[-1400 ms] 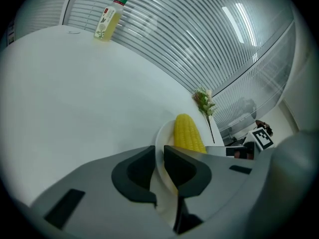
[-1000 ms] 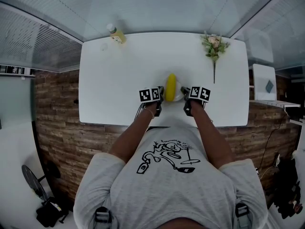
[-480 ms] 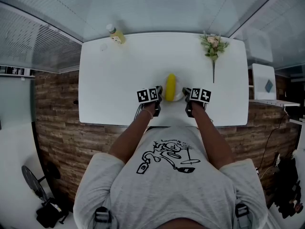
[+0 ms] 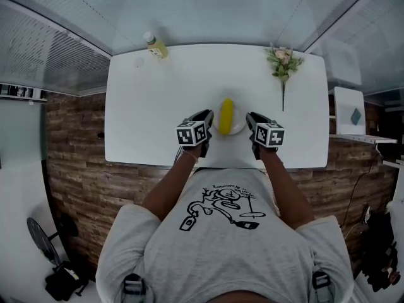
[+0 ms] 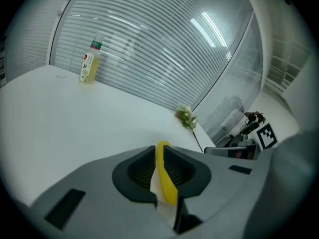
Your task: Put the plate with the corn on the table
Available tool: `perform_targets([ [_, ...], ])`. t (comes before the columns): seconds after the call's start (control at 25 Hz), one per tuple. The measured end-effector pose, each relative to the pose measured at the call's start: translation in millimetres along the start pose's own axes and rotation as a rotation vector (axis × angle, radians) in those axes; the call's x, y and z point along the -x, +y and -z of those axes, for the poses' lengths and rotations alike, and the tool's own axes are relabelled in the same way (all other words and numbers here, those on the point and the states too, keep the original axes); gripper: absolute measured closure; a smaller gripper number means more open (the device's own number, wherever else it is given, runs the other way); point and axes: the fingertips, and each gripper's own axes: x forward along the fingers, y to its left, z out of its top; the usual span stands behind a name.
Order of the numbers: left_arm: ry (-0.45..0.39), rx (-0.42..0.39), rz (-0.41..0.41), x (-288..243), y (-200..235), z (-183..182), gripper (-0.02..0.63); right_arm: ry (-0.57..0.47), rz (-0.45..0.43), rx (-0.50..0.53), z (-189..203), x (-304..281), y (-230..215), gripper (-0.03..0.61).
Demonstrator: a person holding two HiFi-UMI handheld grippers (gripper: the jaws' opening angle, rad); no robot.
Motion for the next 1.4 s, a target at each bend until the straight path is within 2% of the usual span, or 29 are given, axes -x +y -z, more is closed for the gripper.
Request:
perform_targets([
  [0.12, -0.074, -0.037, 0.035, 20.8, -17.3, -22.3, 0.555, -0.067, -0.008, 0.095, -20.3, 19.7, 13.1, 0.51],
  [0.36, -0.21, -0.23, 0.044, 67.1, -51.8, -64.6, 0.568, -0.194, -0.009, 0.261, -60.1, 66.0, 44.1, 0.526],
  [0.6, -0.352, -0.343, 0.061, 107.9, -91.8, -106.3, 0.572, -0.321, -0.004, 0.428, -98.3, 113.8, 84.8, 0.548],
  [1.08, -0.546, -0.465, 0.142, 182.7, -168.0, -162.9, 0.586, -0.492, -0.046, 0.583, -152.3, 193.2, 158.8, 0.571],
  [1.4, -0.607, -0.511, 0.162, 223.4, -201.1, -181.0, 0.591, -0.572, -0.07, 0.656, -174.6, 238.4, 195.4, 0.571],
])
